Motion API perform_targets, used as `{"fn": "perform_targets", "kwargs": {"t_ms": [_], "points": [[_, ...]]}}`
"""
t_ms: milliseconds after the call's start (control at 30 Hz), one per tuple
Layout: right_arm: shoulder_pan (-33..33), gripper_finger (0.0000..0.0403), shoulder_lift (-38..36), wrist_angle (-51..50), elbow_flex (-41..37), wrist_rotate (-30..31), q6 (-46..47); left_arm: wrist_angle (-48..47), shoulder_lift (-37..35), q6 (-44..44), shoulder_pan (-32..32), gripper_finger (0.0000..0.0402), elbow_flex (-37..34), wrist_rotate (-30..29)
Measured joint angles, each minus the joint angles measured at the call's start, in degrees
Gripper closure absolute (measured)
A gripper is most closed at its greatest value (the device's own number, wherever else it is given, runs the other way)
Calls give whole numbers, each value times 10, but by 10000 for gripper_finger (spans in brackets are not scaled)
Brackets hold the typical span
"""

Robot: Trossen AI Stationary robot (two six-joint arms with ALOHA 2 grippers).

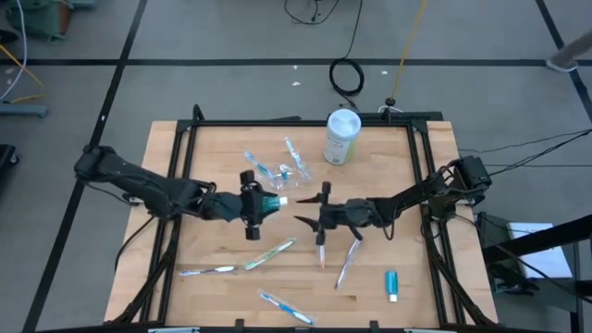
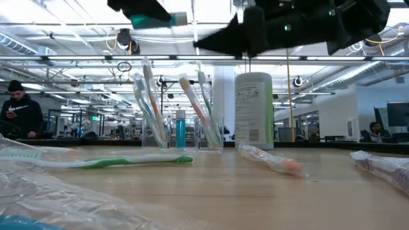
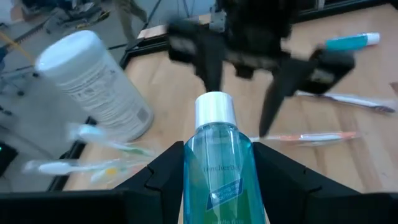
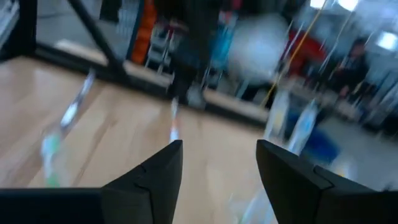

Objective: Pick & Place toothbrushing station
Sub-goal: Put the blue mouthwash into the transparent organizer

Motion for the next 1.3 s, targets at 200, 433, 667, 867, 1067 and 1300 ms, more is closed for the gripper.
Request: {"fn": "perform_targets", "kwargs": {"t_ms": [200,433,667,867,1067,1300], "points": [[0,206,0,73,0,-22,-98,150,1,41,21,232,-71,65],[2,216,0,122,0,-119,-129,207,0,48,25,231,-74,165],[1,216,0,192,0,-246,-132,245,0,74,17,231,-74,218],[4,219,0,234,0,-267,-146,293,1,82,18,231,-74,282],[0,219,0,267,6,-328,-144,335,0,111,20,231,-74,293],[0,220,-1,228,57,-328,-142,368,6,121,19,231,-74,313]]}}
